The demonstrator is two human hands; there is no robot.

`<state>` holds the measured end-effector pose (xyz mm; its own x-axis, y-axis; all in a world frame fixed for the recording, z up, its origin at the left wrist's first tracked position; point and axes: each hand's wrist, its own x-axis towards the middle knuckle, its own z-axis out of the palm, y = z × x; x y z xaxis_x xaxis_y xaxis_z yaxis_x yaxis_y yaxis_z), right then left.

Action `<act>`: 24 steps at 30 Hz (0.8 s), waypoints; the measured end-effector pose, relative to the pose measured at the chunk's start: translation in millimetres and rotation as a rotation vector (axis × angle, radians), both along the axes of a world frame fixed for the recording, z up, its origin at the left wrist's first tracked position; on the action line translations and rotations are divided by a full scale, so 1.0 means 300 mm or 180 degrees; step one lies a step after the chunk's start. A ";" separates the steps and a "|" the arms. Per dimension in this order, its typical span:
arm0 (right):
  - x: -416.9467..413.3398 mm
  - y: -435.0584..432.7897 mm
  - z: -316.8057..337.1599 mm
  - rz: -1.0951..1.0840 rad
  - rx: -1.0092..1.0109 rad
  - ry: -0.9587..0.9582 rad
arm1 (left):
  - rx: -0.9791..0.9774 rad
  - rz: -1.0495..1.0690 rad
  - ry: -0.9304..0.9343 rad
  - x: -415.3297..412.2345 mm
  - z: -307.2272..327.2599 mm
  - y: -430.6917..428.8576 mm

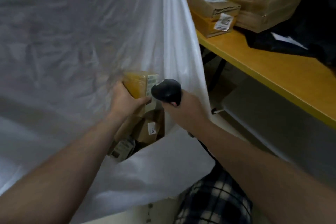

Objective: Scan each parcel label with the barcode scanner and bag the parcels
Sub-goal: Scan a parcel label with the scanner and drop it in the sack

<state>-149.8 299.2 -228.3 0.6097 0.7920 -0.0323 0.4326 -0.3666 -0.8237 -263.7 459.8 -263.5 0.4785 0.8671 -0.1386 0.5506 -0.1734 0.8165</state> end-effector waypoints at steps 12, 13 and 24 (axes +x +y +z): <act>0.139 0.043 -0.206 -0.0069 -0.1163 -0.0569 | -0.0047 -0.0159 0.0879 0.309 -0.361 0.057; 0.149 0.036 -0.212 -0.0109 -0.1197 -0.0663 | 0.0002 -0.0247 0.1006 0.312 -0.367 0.064; 0.087 -0.077 -0.115 -0.0403 -0.0687 -0.0742 | 0.0703 -0.0344 0.0915 0.131 -0.150 -0.032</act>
